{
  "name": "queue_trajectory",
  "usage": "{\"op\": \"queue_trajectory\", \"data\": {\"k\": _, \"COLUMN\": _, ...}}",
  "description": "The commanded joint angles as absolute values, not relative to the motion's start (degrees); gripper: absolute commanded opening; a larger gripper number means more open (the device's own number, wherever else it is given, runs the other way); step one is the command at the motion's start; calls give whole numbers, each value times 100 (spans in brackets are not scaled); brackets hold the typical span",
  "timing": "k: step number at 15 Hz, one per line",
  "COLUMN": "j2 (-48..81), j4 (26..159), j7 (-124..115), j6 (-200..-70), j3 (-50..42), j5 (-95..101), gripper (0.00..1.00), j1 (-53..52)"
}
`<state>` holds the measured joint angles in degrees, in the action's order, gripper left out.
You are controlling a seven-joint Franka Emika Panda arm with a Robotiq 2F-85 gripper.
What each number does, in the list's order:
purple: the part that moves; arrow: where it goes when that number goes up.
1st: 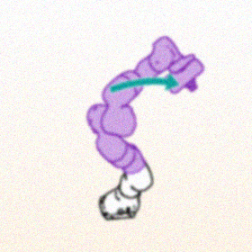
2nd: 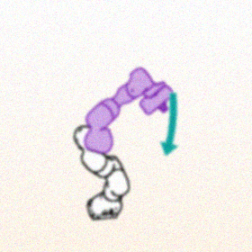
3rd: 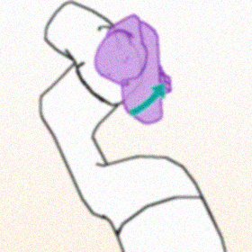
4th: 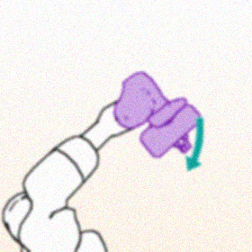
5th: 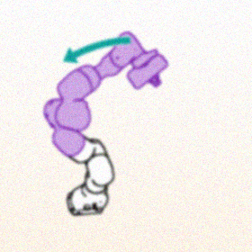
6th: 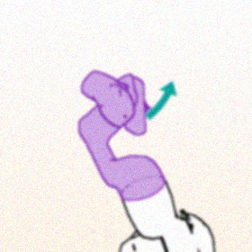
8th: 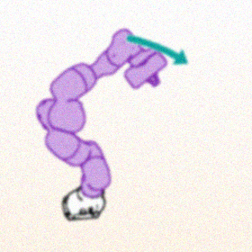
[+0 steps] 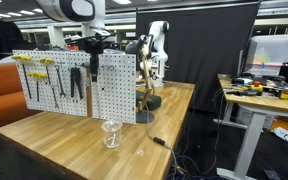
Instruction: Uncover the jar and then get the wrench from the wall and put it on the table
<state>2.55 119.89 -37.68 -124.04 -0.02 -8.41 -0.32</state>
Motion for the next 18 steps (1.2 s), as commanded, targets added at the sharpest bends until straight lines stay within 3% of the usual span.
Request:
{"op": "queue_trajectory", "data": {"k": 1, "j2": 189, "j4": 12119, "j7": -3721, "j6": -12421, "j3": -61, "j5": -790, "gripper": 100, "j1": 1}}
{"op": "queue_trajectory", "data": {"k": 12, "j2": -850, "j4": 12987, "j7": -2745, "j6": -11784, "j3": 37, "j5": -232, "gripper": 100, "j1": 42}}
{"op": "queue_trajectory", "data": {"k": 18, "j2": -4, "j4": 12725, "j7": -2986, "j6": -12481, "j3": -97, "j5": -292, "gripper": 100, "j1": 197}}
